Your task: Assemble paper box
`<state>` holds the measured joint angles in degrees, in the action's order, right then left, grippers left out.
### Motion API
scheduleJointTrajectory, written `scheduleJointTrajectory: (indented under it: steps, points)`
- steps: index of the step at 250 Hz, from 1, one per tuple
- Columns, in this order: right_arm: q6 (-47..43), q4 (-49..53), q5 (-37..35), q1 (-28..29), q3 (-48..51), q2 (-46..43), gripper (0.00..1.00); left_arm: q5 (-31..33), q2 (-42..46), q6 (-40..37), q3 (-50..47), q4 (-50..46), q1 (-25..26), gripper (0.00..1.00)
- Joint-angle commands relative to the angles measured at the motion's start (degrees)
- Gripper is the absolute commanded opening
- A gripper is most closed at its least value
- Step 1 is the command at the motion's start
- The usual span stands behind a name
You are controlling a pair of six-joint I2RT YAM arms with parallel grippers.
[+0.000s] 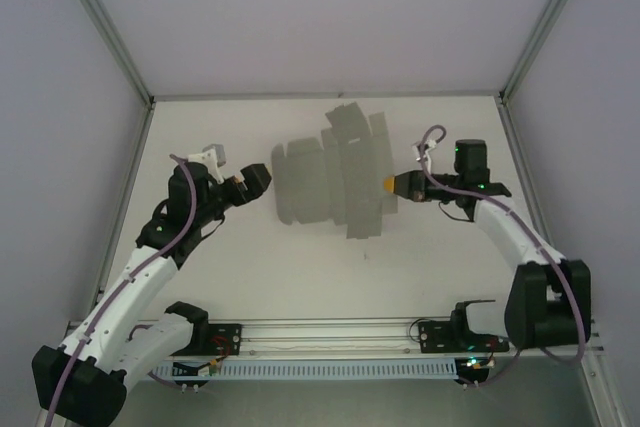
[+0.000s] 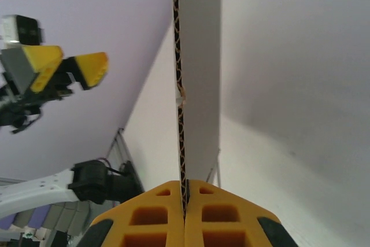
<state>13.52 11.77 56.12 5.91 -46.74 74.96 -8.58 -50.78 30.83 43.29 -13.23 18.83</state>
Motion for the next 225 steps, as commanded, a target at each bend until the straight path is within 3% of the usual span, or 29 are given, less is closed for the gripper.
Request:
scheduleJointTrajectory:
  steps: [1,49,87,126,161,225]
  points:
    - [-10.2,5.2,-9.3,3.6,-2.5,3.6,0.00,3.3,0.6,-3.4,1.3,-8.0,-0.3,1.00]
    - [-21.8,8.1,-46.1,17.3,-7.6,10.0,0.01,-7.4,-4.1,-2.4,0.0,-0.1,-0.2,1.00]
    - [-27.5,2.8,-63.1,23.6,-8.9,13.2,0.00,-11.3,-10.3,-1.2,1.8,3.6,-0.2,1.00]
    - [-39.0,-5.2,-77.1,29.9,-8.3,16.5,0.00,-15.0,-16.5,-0.1,6.0,6.0,-0.1,1.00]
    - [-44.4,-14.8,-84.0,33.2,-6.4,18.8,0.00,-17.0,-21.8,2.9,10.0,9.1,-0.1,1.00]
    - [-40.3,-12.7,-78.5,33.9,-5.9,16.2,0.00,-25.0,-36.0,10.7,16.8,20.2,0.4,1.00]
